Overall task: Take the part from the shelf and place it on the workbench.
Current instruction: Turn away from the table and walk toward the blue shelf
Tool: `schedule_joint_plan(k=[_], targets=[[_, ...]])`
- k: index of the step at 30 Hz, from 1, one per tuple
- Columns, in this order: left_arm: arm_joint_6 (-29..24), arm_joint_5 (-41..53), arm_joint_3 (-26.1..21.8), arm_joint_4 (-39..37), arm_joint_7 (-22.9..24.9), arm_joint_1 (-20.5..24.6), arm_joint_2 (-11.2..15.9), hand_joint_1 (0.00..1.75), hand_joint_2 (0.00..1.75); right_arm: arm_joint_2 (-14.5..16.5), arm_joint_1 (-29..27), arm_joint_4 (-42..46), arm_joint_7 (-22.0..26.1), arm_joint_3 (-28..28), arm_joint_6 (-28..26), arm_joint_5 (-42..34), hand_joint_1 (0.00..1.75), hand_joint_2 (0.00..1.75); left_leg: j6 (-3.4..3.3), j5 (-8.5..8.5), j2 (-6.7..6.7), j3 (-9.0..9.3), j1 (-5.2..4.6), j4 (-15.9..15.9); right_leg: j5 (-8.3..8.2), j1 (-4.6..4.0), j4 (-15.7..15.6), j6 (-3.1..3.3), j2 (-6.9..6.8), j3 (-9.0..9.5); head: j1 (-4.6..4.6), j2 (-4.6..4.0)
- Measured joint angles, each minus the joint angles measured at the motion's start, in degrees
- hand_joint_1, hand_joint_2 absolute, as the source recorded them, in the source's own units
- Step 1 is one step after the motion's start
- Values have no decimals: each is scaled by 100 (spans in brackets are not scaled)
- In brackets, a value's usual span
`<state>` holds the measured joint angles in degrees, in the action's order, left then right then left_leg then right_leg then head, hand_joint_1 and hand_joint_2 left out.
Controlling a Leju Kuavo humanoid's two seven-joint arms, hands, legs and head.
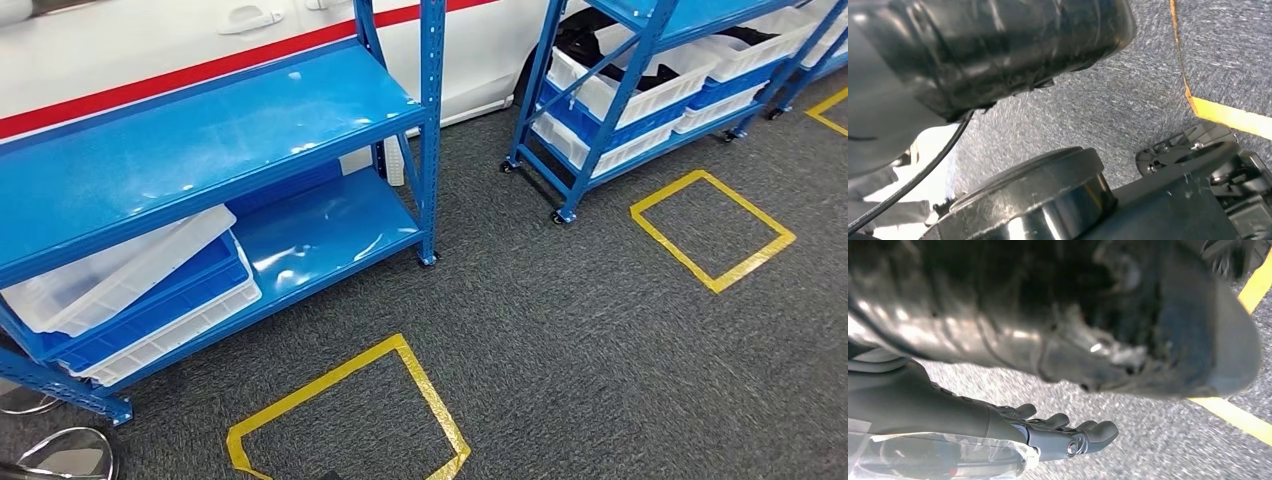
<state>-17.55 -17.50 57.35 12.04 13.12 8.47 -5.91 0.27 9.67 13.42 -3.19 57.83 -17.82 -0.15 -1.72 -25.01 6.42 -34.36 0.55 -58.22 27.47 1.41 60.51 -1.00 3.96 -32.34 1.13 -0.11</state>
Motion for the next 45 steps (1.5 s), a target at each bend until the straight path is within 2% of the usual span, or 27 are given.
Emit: schedule_joint_plan(k=[2, 3, 4, 6, 7, 9, 10, 11, 12, 14, 16, 18, 19, 21, 23, 25, 26, 28, 30, 32, 34, 36, 38, 40, 41, 43, 45], targets=[[6, 1, 13, 0, 1, 2, -1, 0, 0, -3, -8, 0, -37, 3, 46, 3, 0, 0, 86, 21, 135, -52, 11, -10, 3, -13, -137, 24, 99, 50, 2, 0], [7, 1, 18, -1, 2, -6, 0, 0, 0, 1, -9, 1, -54, 5, 60, 6, 0, 0, 127, 37, 190, -73, 22, 2, -10, -12, -145, 52, 28, 59, 2, 0], [7, 1, 22, -1, 2, -16, 1, 0, 0, 4, -7, 1, -65, 5, 65, 8, 0, 0, 162, 29, 137, -94, 21, -17, -26, -9, -167, 88, -44, 79, 7, 0], [9, 2, 27, -2, 3, -20, 3, 0, 0, 9, 4, 1, -74, 8, 68, 12, 0, 0, 216, -141, -173, -238, 7, -304, -56, 3, -214, 168, -195, 112, 45, 0], [11, 2, 28, -2, 3, -11, 3, 0, 0, 8, 3, 0, -75, 10, 73, 13, 0, 0, 233, -308, -368, -390, 4, -629, -56, -11, -221, 194, -284, 119, 64, 0], [15, 3, 30, -2, 4, 8, 3, 0, 0, 6, -18, -2, -75, 25, 86, 15, 0, 0, 260, -614, -531, -754, 9, -1365, -42, -41, -217, 222, -479, 121, 75, 0], [16, 3, 30, -2, 4, 7, 4, 0, 0, 5, -26, -4, -76, 32, 92, 15, 0, 0, 267, -658, -561, -861, 12, -1579, -31, -50, -214, 228, -579, 123, 74, 0], [17, 3, 31, -2, 6, -1, 5, 0, 0, 4, -27, -6, -77, 38, 96, 15, 0, 0, 265, -588, -582, -848, 12, -1558, -20, -56, -210, 227, -665, 127, 76, 0], [17, 3, 31, -2, 8, -9, 7, 0, 0, 5, -22, -7, -77, 42, 100, 15, 0, 0, 254, -435, -622, -720, 10, -1322, -7, -60, -204, 222, -740, 137, 76, 0], [17, 4, 31, -2, 12, -5, 9, 0, 0, 7, -11, -7, -77, 45, 104, 15, 0, 0, 196, -128, -863, -300, -26, -555, 32, -82, -188, 186, -869, 167, 79, 0], [20, 9, 32, -2, 14, 22, 8, 0, 0, 7, -6, -7, -77, 46, 112, 16, 0, 0, 114, -31, -1035, -67, -71, -105, 72, -119, -179, 132, -984, 193, 67, 0], [31, 16, 34, -2, 17, 23, 7, 0, 0, 6, 4, -6, -77, 48, 118, 21, 0, 0, 50, -34, -950, -57, -82, -46, 94, -138, -191, 80, -1095, 223, 53, 0], [36, 19, 35, -2, 22, 10, 8, 0, 0, 8, 11, -4, -77, 48, 117, 26, 0, 0, 23, -22, -892, -49, -70, -25, 116, -128, -179, 45, -1081, 237, 52, 0], [47, 23, 39, -3, 32, 0, 9, 0, 0, 13, 25, 1, -77, 54, 115, 33, 0, 0, -38, 8, -774, -29, -44, 20, 307, -100, 61, -21, -819, 153, 38, 0], [56, 32, 52, -4, 37, 15, 7, 0, 0, 13, 17, 1, -77, 68, 115, 36, 0, 0, -83, 23, -650, -35, -35, 32, 678, -86, 728, -48, -512, -159, 14, 0], [62, 38, 65, -4, 37, 22, 3, 0, 0, 12, -9, 0, -77, 78, 116, 37, 0, 0, -97, 27, -493, -46, -37, 27, 883, -84, 1358, -46, -446, -478, 5, 0], [63, 38, 68, -4, 38, 16, 2, 0, 0, 12, -17, 0, -77, 79, 117, 37, 0, 0, -97, 29, -406, -46, -37, 21, 815, -80, 1409, -42, -438, -521, 4, 0], [63, 38, 71, -4, 38, 4, 2, 0, 0, 12, -15, 0, -78, 79, 117, 37, 0, 0, -87, 30, -230, -43, -34, -6, 397, -59, 857, -26, -372, -296, 5, 0], [63, 38, 73, -4, 37, 6, -1, 0, 0, 10, 0, 0, -78, 80, 117, 37, 0, 0, -46, 27, -79, -64, -33, -49, 97, -29, 145, -5, -77, 8, 7, 0], [64, 40, 76, -5, 39, 16, 2, 0, 0, 13, 7, 1, -78, 81, 118, 37, 0, 0, 33, 45, 42, -114, -20, -66, 65, -28, -97, 20, 141, 91, 7, 0], [68, 42, 87, -6, 44, 15, 6, 0, 0, 19, 2, 2, -79, 84, 121, 40, 0, 0, 113, 76, 134, -161, 5, -63, 32, -42, -125, 80, 48, 98, 7, 0], [74, 42, 106, -7, 51, 4, 7, 0, 0, 19, 7, 1, -79, 86, 127, 49, 0, 0, 163, -28, -105, -263, -3, -243, -1, -41, -169, 163, -104, 132, 43, 0], [76, 42, 124, -7, 56, 11, 8, 0, 0, 19, 10, 1, -78, 86, 134, 61, 0, 0, 198, -357, -463, -551, -13, -845, -12, -57, -190, 223, -280, 144, 96, 0], [78, 45, 133, -7, 58, 20, 8, 0, 0, 19, -6, -2, -78, 86, 145, 64, 0, 0, 228, -625, -560, -865, 0, -1506, 1, -83, -185, 250, -477, 141, 114, 0], [78, 48, 134, -7, 59, 18, 8, 0, 0, 18, -14, -3, -78, 86, 150, 59, 0, 0, 234, -626, -569, -908, 3, -1612, 10, -90, -182, 252, -553, 142, 114, 0], [76, 53, 137, -7, 61, 10, 8, 0, 0, 17, -12, -4, -78, 86, 155, 29, 0, 0, 221, -363, -590, -661, 5, -1195, 29, -95, -173, 241, -654, 148, 114, 0], [67, 58, 139, -7, 71, 12, 8, 0, 87, 19, 8, -3, -98, 86, 153, -9, 0, 0, 164, -115, -653, -235, -14, -429, 50, -107, -160, 212, -706, 153, 114, 0]])
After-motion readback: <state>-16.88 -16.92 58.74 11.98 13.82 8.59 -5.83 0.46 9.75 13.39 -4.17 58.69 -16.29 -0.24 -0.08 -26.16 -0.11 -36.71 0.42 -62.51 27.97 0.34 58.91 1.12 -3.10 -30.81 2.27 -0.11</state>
